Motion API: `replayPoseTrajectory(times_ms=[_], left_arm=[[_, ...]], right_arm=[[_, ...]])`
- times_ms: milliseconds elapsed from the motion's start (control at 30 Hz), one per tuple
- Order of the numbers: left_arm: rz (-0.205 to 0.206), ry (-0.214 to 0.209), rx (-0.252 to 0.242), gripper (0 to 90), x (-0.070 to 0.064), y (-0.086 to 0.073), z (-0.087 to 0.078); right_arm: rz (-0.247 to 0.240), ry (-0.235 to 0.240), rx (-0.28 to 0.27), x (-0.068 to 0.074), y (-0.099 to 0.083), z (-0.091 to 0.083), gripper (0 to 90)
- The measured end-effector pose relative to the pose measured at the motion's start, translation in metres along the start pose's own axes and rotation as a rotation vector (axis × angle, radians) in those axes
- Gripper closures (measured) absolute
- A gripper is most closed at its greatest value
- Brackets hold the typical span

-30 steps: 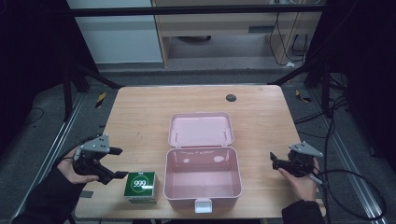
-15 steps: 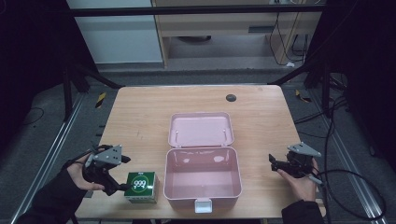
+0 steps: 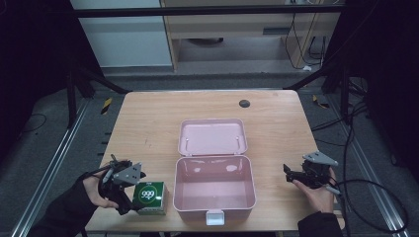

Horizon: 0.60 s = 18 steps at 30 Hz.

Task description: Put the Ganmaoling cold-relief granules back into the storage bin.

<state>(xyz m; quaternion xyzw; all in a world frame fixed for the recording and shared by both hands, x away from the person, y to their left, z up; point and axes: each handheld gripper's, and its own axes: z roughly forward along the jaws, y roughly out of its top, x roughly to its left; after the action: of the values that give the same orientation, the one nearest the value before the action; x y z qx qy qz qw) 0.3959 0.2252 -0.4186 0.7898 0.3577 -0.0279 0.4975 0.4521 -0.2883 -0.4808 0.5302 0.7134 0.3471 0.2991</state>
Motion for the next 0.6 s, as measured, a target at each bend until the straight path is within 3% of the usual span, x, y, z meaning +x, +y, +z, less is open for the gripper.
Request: replayPoseTrajectory(times_ms=[333, 600], left_arm=[[-0.017, 0.009, 0.004, 3.3, -0.001, -0.005, 0.017], [-0.064, 0.018, -0.001, 3.3, -0.004, -0.013, 0.032]], right_arm=[[0.0, 0.004, 0.013, 0.0, 0.0, 0.001, 3.2], [-0.005, 0.006, 0.021, -0.001, -0.001, 0.002, 2.7]])
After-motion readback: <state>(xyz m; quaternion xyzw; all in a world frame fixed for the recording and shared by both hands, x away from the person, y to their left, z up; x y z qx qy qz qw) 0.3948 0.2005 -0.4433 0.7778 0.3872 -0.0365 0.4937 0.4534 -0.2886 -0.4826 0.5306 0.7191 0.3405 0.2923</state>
